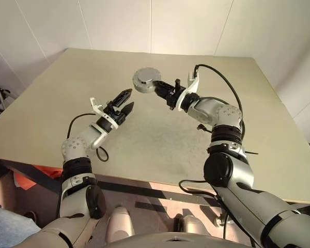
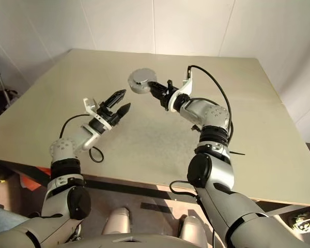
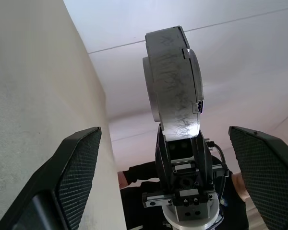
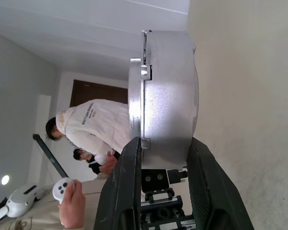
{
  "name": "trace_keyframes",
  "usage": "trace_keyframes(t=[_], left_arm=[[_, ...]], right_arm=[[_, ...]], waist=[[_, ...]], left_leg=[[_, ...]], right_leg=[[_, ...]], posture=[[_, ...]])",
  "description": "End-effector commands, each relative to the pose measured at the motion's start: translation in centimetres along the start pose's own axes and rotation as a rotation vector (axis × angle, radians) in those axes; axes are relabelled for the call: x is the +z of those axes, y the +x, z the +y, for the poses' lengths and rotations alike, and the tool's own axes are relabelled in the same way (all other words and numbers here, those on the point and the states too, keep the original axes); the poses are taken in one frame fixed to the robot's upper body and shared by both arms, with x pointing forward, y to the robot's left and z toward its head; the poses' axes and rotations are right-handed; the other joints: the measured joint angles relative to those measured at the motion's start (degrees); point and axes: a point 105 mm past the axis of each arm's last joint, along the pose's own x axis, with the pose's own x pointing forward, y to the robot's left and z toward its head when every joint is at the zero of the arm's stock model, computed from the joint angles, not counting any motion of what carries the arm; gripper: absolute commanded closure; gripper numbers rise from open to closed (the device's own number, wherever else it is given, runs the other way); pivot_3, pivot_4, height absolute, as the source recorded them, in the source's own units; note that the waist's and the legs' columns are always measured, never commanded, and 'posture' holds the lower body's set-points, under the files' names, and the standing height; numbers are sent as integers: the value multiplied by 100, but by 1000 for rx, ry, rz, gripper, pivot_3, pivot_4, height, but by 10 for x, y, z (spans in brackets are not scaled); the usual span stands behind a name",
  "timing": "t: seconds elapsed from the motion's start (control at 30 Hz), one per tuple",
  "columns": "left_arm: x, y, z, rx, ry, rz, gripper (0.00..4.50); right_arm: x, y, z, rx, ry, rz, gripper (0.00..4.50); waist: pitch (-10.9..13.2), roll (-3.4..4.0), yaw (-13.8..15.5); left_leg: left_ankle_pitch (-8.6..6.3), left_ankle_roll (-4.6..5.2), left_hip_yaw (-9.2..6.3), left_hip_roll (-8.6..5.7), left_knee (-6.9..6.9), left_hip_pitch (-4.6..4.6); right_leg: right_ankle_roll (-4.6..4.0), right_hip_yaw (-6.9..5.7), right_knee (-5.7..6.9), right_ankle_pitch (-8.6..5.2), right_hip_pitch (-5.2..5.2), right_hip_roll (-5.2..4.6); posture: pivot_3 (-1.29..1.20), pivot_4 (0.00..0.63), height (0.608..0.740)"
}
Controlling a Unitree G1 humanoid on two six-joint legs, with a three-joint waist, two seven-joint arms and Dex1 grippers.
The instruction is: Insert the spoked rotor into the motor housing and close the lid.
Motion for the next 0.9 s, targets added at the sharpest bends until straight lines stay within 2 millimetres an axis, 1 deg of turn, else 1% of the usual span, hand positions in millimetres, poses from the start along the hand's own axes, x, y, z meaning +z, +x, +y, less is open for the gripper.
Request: trace_keyframes(t=[0.03, 0.2, 0.3, 0.5, 0.7, 0.8, 0.87, 0.9], left_arm=[[7, 8, -23, -113, -23, -4, 15], [9, 18, -24, -112, -28, -3, 15], [14, 28, -27, -123, -29, -11, 15], [15, 49, -30, -126, -22, -11, 15], [3, 62, -24, -112, -9, 27, 15], [5, 64, -19, -95, -10, 7, 569], [5, 64, -18, -94, -7, 5, 1211], [5, 64, -19, -95, -7, 4, 1606]], right_arm=[[2, -1, 29, 108, -48, -8, 3396], [-2, -1, 30, 111, -62, 2, 3396], [-3, -1, 31, 112, -73, 4, 3396], [-5, -1, 30, 105, -89, 4, 3396], [-6, -4, 36, 124, -119, -2, 3396], [-6, -5, 35, 115, -123, -7, 3396], [-6, -5, 33, 108, -124, -10, 3396], [-6, -5, 33, 108, -124, -11, 3396]], waist=[[0, 0, 11], [0, -1, 18], [0, -1, 25], [0, -1, 46], [0, -1, 61], [0, -1, 62], [0, -1, 62], [0, -1, 62]], left_leg=[[0, 0, 0, 0, 0, 0], [0, 0, 0, 0, 4, 0], [1, -1, -2, 0, 7, -2], [1, -1, -2, -1, 10, -2], [1, -1, -2, -1, 9, -3], [1, 0, -2, -1, 10, -2], [1, -1, -2, -1, 11, -1], [1, -1, -3, -1, 11, -1]], right_leg=[[1, 0, 0, 1, 0, 0], [3, 1, 1, 2, 2, -1], [18, 1, 2, 11, 2, -1], [23, 2, 2, 14, 3, -1], [24, 1, 2, 15, 3, -1], [23, 1, 3, 15, 3, -2], [23, 2, 5, 15, 4, -2], [23, 1, 5, 15, 3, -2]], posture=[[0, 0, 740], [0, 0, 740], [0, 0, 740], [0, 0, 740], [0, 0, 740], [0, 0, 740], [0, 0, 740], [0, 0, 740]])
